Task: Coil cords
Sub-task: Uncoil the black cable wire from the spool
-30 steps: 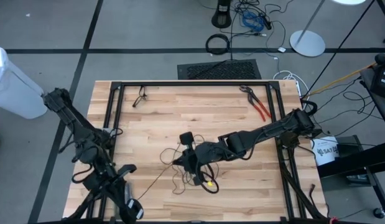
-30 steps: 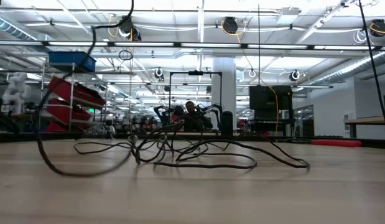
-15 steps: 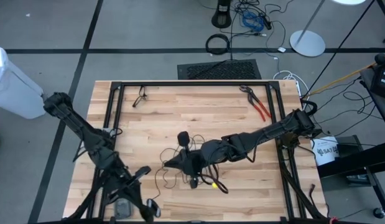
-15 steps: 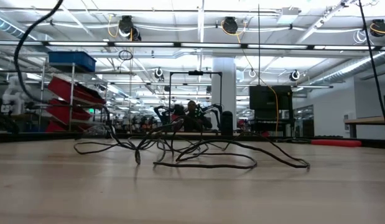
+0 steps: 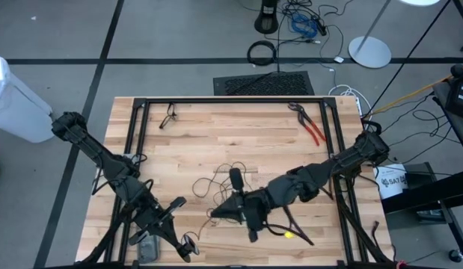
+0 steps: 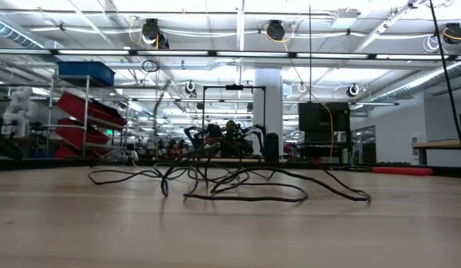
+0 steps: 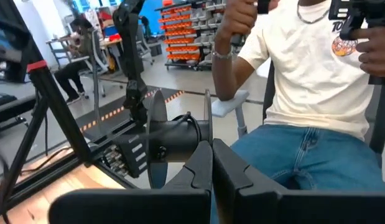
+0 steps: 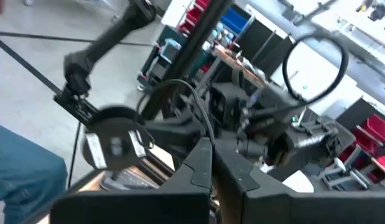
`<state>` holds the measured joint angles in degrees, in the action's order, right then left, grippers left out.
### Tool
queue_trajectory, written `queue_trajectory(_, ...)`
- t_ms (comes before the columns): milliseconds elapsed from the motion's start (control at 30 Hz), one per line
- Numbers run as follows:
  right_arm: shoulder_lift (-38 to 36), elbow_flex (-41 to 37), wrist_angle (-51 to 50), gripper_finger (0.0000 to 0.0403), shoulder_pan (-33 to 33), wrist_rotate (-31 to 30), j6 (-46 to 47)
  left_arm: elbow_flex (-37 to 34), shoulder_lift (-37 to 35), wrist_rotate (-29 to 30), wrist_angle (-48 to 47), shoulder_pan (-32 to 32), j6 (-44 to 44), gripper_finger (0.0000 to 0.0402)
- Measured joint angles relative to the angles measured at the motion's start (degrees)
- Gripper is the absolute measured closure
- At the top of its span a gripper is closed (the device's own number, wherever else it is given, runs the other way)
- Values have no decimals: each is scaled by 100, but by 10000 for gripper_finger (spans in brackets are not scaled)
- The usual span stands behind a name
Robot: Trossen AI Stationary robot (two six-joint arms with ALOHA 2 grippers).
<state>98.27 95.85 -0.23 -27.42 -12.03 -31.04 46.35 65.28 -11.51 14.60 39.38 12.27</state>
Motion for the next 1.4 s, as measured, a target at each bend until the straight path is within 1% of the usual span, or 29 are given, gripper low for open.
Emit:
queue_trajectory(167, -58, 0, 2, 403, -253, -4, -160, 0, 0, 42, -73, 0, 0, 402)
queue_trajectory(267, -58, 0, -9, 403, -398, -63, -301, 0, -22, 270, -82, 0, 2, 401)
queue_trajectory(400, -58, 0, -8, 403, -572, -445, -456, 0, -206, 537, -189, -4, 94, 401)
queue_trajectory(467, -65, 0, -61, 403, -622, -576, -436, 0, -335, 578, -235, -2, 157, 401)
queue_trajectory(567, -101, 2, -291, 403, -662, -592, -370, 0, -572, 579, -255, 7, 160, 401)
queue_trajectory(667, -122, 2, -587, 403, -660, -585, -46, 1, -810, 580, -335, 61, 202, 402)
queue_trajectory(867, -126, 2, -1329, 403, -441, -555, 688, 2, -1100, 579, -296, 304, 743, 401)
queue_trajectory(1033, -97, 2, -1762, 403, -162, 0, 1377, 2, -1132, 553, -188, 403, 1063, 402)
queue_trajectory(1200, 110, 9, -1771, 403, 65, 32, 1430, 2, -1111, 216, -77, 400, 1110, 401)
queue_trajectory(1400, 363, 9, -1720, 403, 491, -22, 1441, 2, -970, 94, 116, 400, 1117, 401)
